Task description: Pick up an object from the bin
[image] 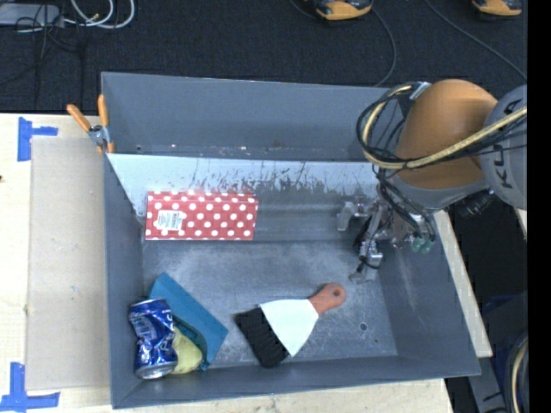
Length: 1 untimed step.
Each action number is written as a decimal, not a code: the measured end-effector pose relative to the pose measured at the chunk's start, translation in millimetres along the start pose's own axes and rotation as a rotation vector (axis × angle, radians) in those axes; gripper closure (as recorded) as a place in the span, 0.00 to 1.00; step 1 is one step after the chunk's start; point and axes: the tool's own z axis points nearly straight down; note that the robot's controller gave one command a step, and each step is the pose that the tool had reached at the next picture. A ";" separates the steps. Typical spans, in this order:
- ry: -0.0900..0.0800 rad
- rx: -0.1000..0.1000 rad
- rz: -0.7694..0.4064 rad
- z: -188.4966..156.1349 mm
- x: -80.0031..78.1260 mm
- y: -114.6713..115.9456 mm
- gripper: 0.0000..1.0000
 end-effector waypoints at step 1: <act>-0.007 0.001 -0.001 -4.4 -1.6 0.0 0.00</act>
Offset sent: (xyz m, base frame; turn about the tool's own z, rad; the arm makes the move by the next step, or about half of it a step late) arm -0.0705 0.0137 -0.0996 -0.2345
